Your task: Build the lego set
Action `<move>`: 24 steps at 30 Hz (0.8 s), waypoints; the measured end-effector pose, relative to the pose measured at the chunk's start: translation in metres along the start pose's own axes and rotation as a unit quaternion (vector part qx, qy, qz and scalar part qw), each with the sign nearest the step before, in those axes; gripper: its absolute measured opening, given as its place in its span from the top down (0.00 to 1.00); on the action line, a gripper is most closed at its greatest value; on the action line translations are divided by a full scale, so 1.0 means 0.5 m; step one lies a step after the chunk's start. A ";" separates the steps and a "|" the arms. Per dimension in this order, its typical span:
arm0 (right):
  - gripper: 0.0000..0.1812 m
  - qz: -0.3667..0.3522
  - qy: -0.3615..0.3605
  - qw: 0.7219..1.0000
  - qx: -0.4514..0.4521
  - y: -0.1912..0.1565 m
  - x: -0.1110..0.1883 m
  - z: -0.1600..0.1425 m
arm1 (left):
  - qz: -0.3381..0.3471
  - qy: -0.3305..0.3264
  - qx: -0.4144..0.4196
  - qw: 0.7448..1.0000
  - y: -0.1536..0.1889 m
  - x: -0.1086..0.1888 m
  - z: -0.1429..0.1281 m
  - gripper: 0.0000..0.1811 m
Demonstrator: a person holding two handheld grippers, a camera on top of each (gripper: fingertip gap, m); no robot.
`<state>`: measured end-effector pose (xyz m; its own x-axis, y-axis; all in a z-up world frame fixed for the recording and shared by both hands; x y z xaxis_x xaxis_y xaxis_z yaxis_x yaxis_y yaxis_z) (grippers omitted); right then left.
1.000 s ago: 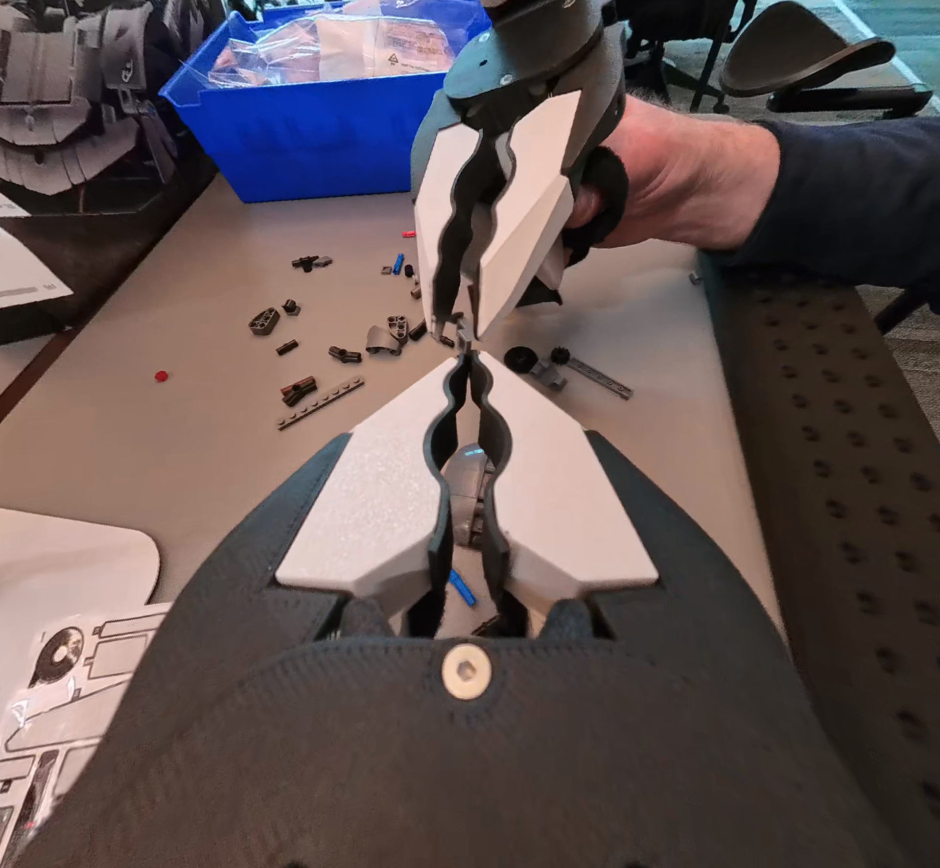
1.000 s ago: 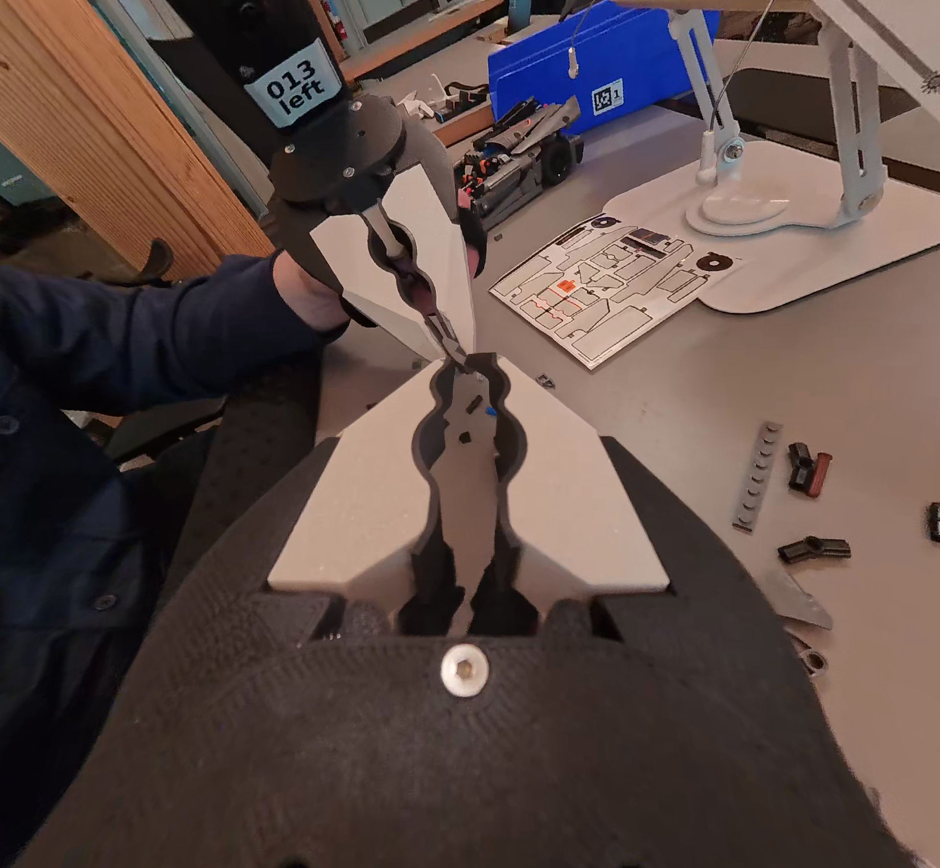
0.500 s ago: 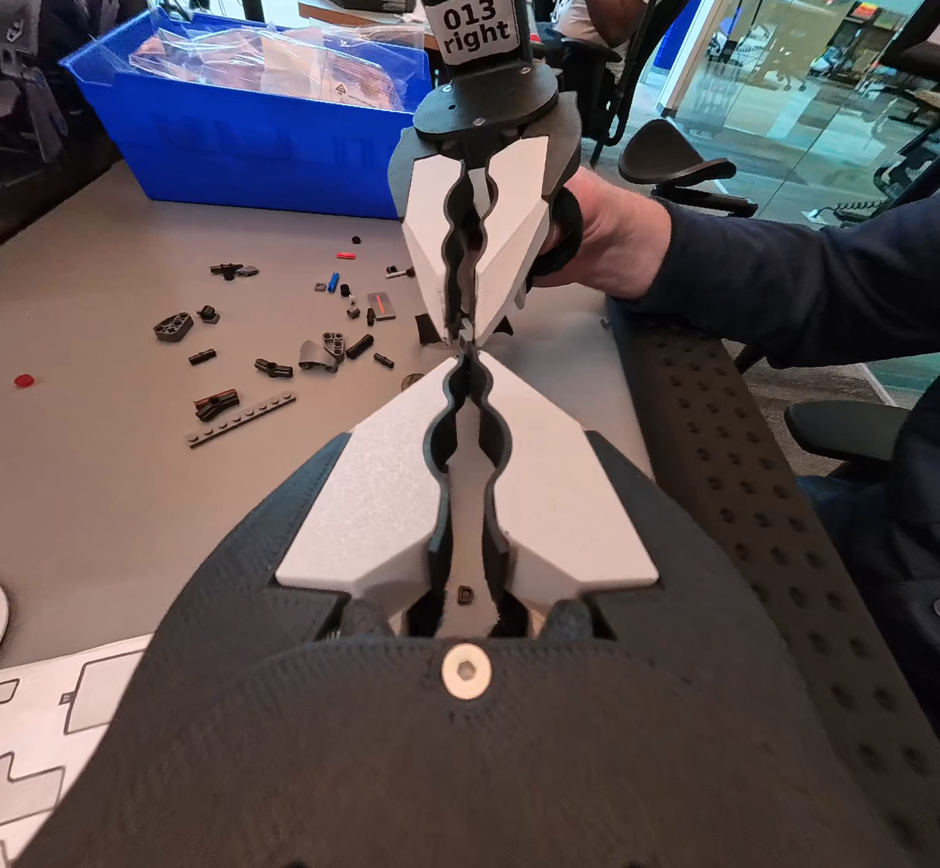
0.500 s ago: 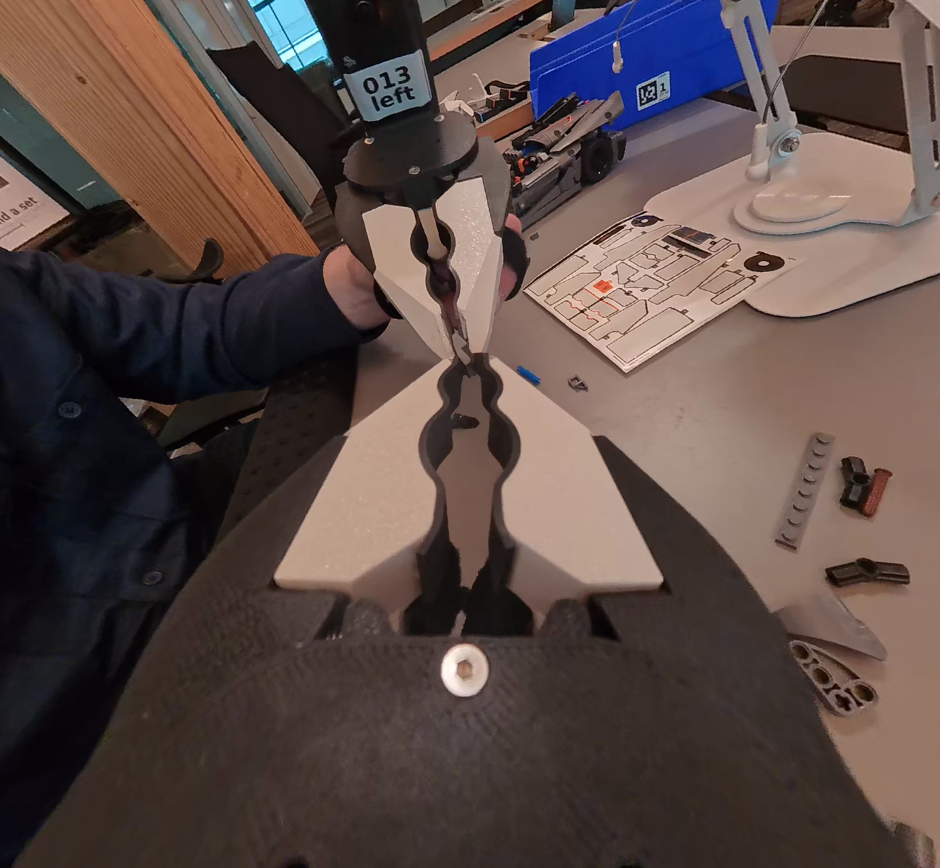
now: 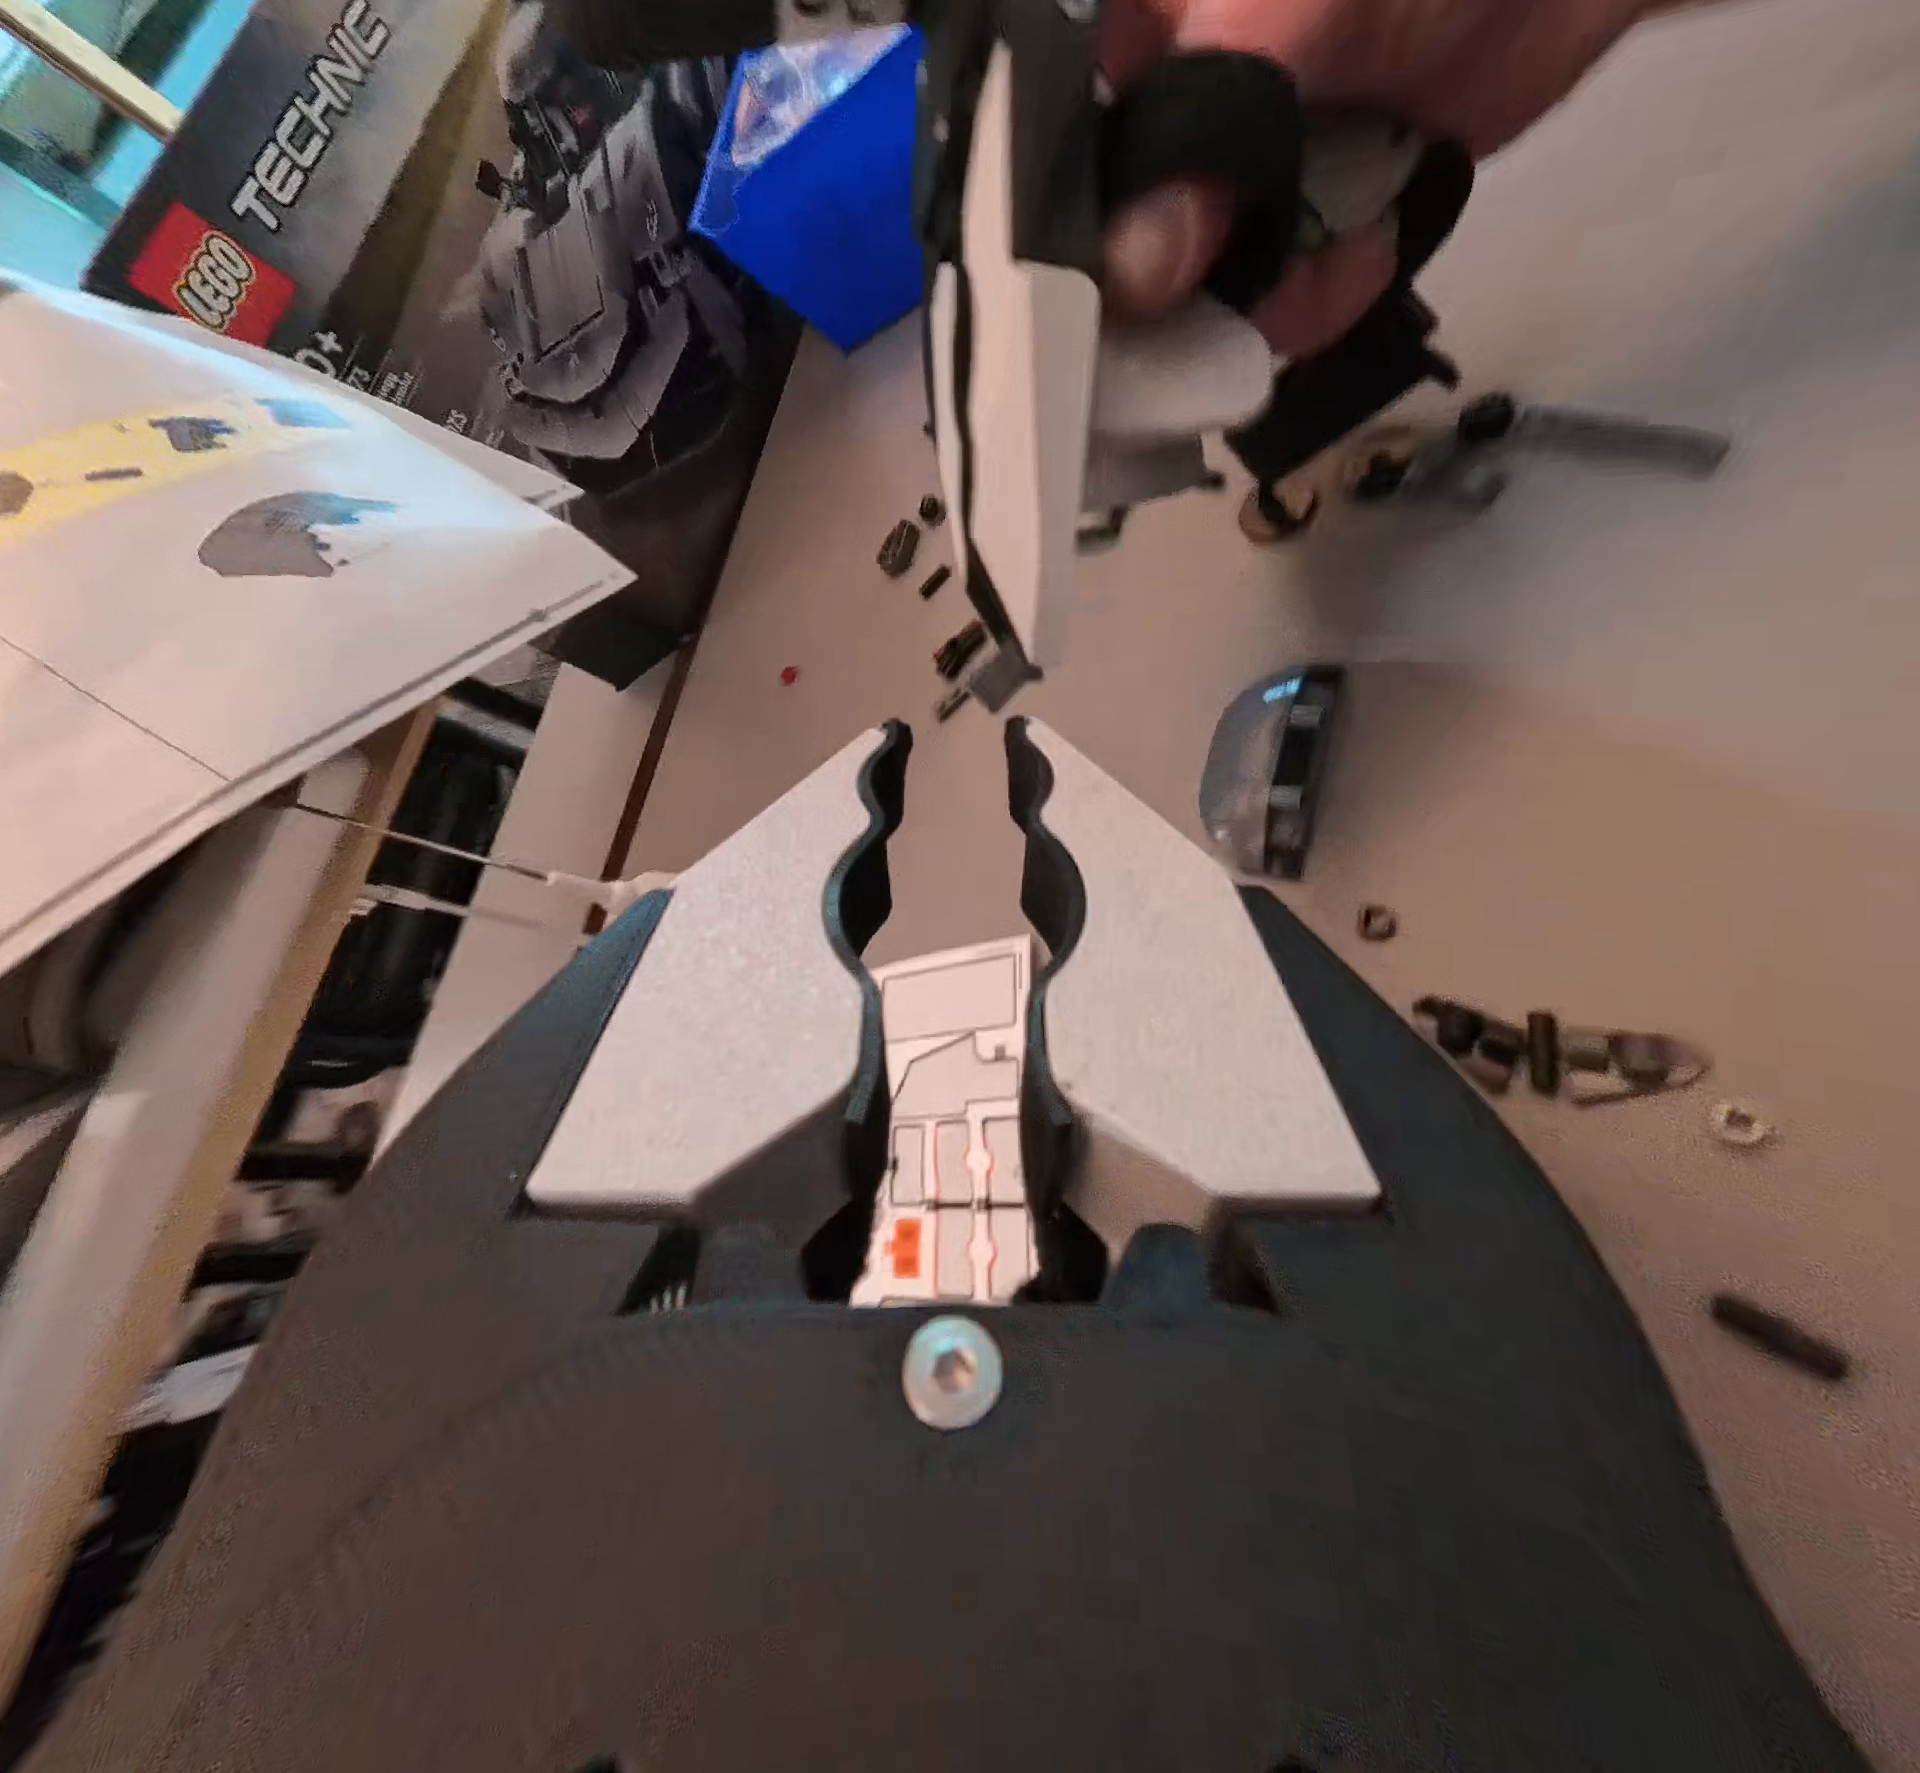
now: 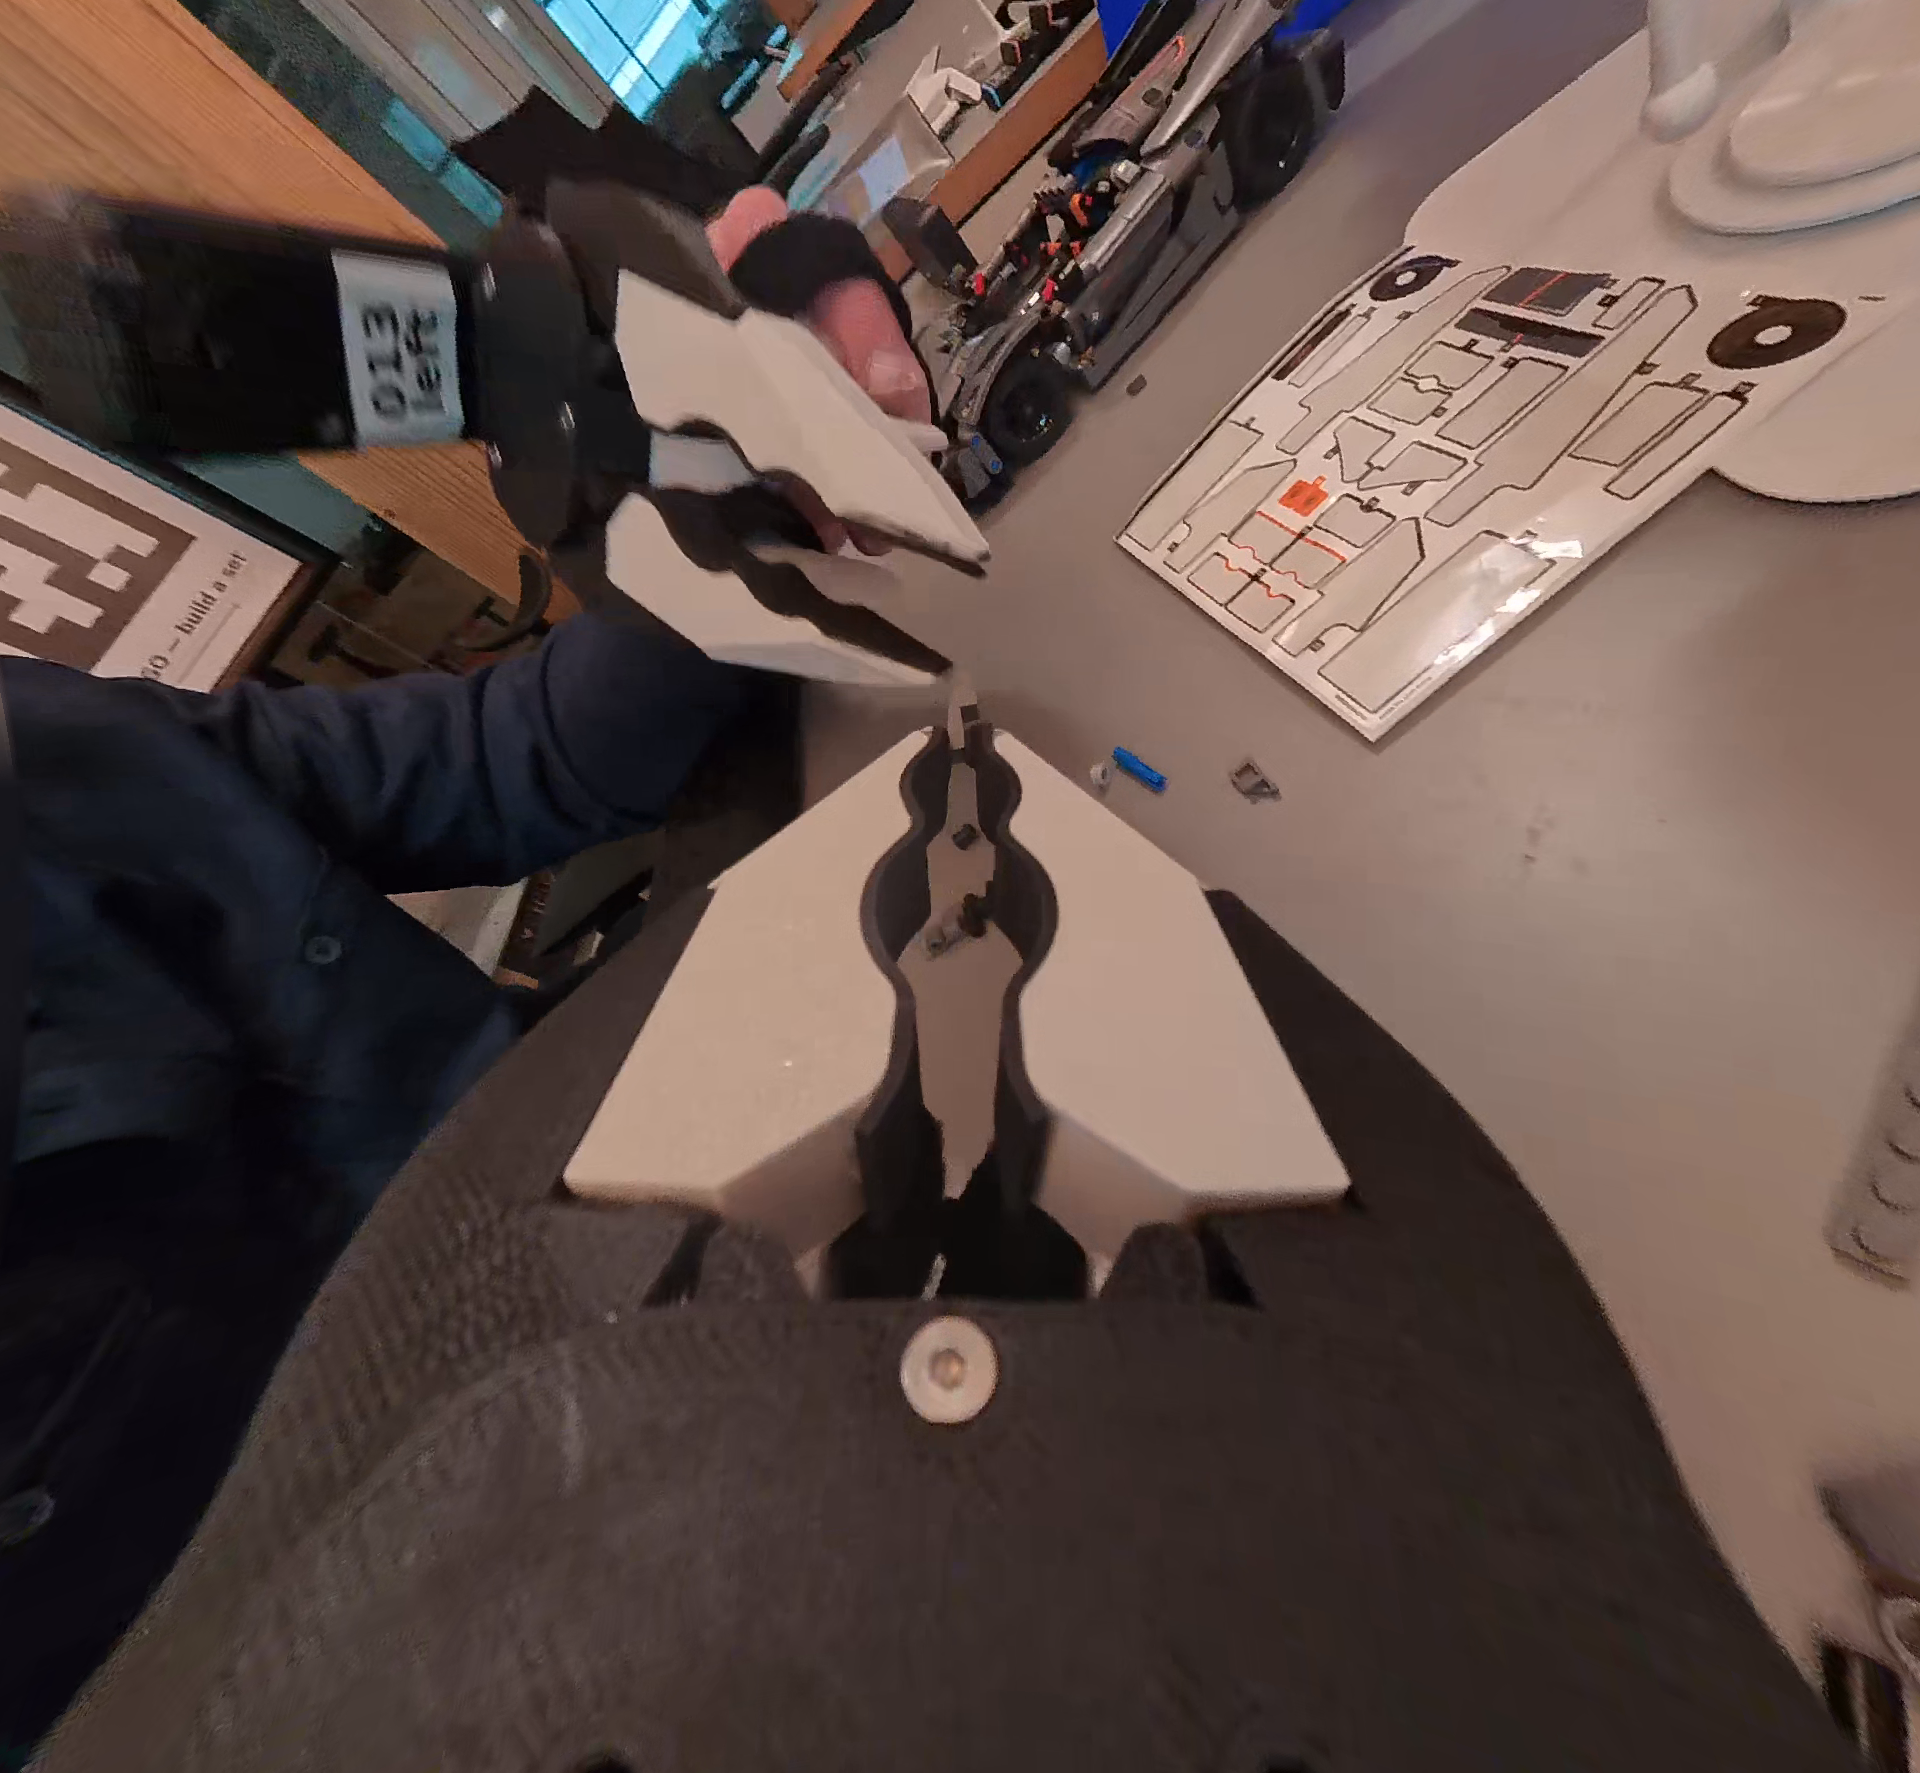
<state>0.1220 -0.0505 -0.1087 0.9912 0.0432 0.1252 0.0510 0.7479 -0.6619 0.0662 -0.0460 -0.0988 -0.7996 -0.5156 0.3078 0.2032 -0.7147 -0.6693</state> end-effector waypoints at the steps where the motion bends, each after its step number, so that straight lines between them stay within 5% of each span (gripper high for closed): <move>1: 0.98 0.002 0.002 1.000 -0.004 0.002 0.000 0.001 | 0.005 -0.002 -0.019 1.000 0.008 0.000 -0.001 0.91; 9: 0.98 0.021 -0.011 0.999 -0.041 0.017 -0.002 -0.023 | 0.012 -0.032 -0.117 0.993 0.045 -0.025 -0.009 0.94; 24: 0.98 -0.001 -0.051 0.996 -0.072 0.033 0.000 -0.057 | -0.016 -0.050 -0.159 0.986 0.087 -0.036 -0.012 0.97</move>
<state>0.1263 -0.0568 -0.1406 0.9739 0.1139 0.1965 0.0777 0.6457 -0.7596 0.0860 -0.0647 -0.1375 -0.7401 -0.5502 0.3867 -0.0216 -0.5553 -0.8314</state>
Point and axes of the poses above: each gripper's, where its closed fingertips meet, x back along the fingers, z out of its top, y = z × x across the jaws, the point moved 3 cm from there along x, back along the fingers, and after that the axes turned 11 degrees about z, right-handed, at the moved point
